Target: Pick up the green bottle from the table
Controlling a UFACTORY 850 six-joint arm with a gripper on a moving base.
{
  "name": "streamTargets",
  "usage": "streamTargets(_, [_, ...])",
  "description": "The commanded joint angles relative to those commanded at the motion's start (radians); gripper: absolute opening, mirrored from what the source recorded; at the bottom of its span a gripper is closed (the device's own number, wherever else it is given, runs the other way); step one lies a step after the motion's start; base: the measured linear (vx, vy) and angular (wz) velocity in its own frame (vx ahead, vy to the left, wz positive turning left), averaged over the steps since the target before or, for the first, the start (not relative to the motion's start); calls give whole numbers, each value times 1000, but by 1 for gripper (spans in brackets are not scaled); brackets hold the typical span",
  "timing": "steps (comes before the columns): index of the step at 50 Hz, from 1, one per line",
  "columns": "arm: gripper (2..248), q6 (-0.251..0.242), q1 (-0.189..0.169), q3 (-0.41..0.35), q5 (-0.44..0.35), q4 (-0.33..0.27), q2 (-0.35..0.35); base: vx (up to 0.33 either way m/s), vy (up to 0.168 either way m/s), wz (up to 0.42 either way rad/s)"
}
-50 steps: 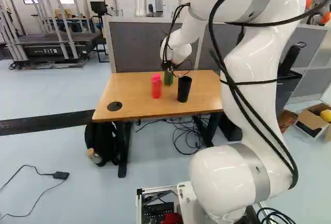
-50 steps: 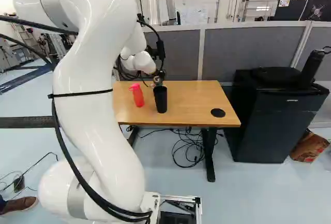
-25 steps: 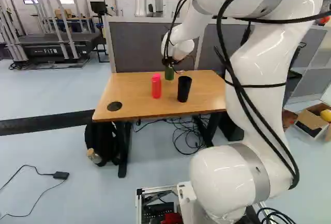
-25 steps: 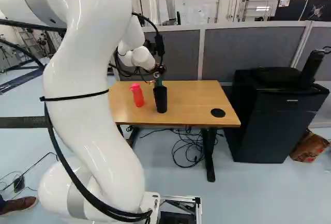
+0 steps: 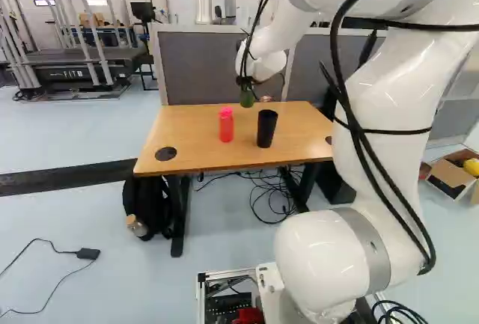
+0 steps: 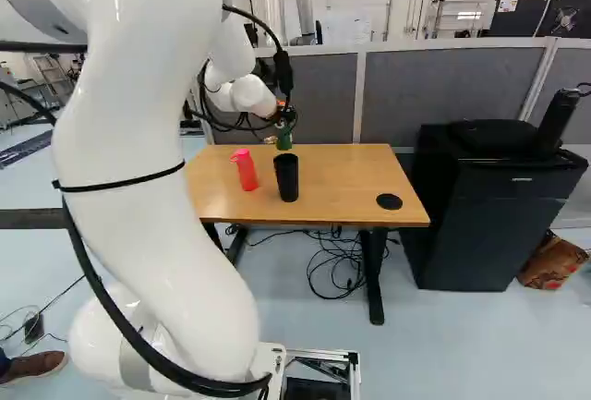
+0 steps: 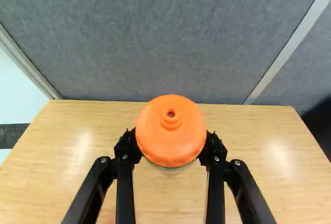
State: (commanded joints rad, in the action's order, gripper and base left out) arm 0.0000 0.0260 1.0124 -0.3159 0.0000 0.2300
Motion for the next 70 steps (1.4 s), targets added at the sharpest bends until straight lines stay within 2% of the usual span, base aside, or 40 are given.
streamTargets(28, [124, 0, -32, -122, -102, 0, -169, 0, 0, 0])
streamTargets(45, [124, 0, -35, -200, -171, 0, -284, 0, 0, 0])
streamTargets(70, [124, 0, -26, -325, -183, 0, -431, 0, 0, 0])
